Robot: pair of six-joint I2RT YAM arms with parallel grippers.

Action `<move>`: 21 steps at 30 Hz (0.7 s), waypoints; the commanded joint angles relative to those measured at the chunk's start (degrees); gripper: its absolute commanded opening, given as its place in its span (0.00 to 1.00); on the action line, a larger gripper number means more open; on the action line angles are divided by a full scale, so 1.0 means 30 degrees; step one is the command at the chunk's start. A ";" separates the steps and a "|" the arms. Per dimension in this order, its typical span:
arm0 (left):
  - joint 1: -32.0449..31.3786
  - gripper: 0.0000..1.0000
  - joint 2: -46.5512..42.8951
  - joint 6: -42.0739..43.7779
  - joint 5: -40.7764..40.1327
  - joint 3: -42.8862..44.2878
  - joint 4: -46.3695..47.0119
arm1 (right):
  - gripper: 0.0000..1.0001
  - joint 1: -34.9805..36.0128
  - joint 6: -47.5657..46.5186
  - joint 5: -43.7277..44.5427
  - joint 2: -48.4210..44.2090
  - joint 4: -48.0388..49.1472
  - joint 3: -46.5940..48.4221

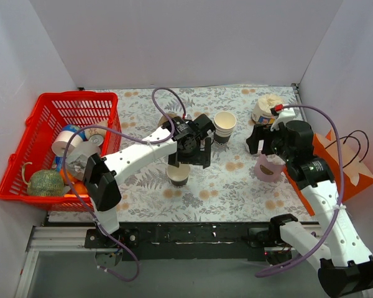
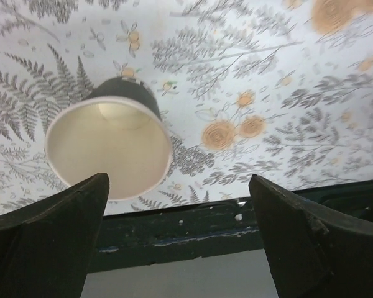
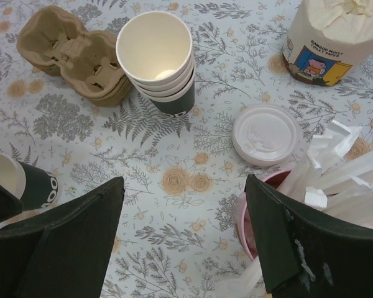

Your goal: Pack the takeout coffee

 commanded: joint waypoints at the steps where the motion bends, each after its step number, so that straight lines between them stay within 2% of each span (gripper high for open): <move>1: -0.0025 0.98 -0.1567 0.0406 -0.1668 0.2519 -0.0495 | 0.87 -0.0027 -0.0213 0.0003 0.1737 -0.0134 0.2203; 2: -0.0054 0.98 -0.2037 0.0406 -0.1698 0.2640 -0.0030 | 0.87 -0.0027 0.0282 0.1337 0.2757 -0.0635 0.3368; 4: -0.0054 0.98 -0.3090 0.0145 -0.2135 0.2120 0.0732 | 0.87 -0.0230 0.0695 0.2226 0.3817 -0.2240 0.4838; 6: -0.0054 0.98 -0.5548 -0.0032 -0.3068 0.0774 0.2663 | 0.87 -0.0494 0.0232 0.2785 0.5282 -0.3009 0.6539; 8: -0.0025 0.98 -0.8526 0.0024 -0.3541 -0.2532 0.5318 | 0.88 -0.0963 -0.1313 0.2642 0.6451 -0.3944 0.7737; 11: 0.0353 0.98 -1.1204 0.0113 -0.4101 -0.6978 0.8049 | 0.93 -0.1549 -0.3160 0.1623 0.7538 -0.4564 0.8301; 12: 0.0530 0.98 -1.2429 0.0113 -0.4042 -0.7809 0.8322 | 0.94 -0.1695 -0.3489 0.1064 0.7891 -0.4682 0.8795; 14: 0.1172 0.98 -1.3083 -0.0207 -0.4333 -0.9303 0.8180 | 0.94 -0.2485 -0.3465 -0.0456 0.9494 -0.5119 0.9674; 17: 0.1818 0.98 -1.3613 -0.0998 -0.5356 -1.0246 0.7216 | 0.88 -0.3453 -0.2469 -0.1544 1.2246 -0.6613 1.2455; 18: 0.1937 0.98 -1.3759 -0.1116 -0.5476 -1.0829 0.7182 | 0.83 -0.3571 -0.2467 -0.1666 1.2927 -0.7196 1.3013; 21: 0.2172 0.98 -1.4724 -0.0884 -0.5740 -1.2089 0.7796 | 0.78 -0.3660 -0.2933 -0.1316 1.5214 -0.7991 1.4744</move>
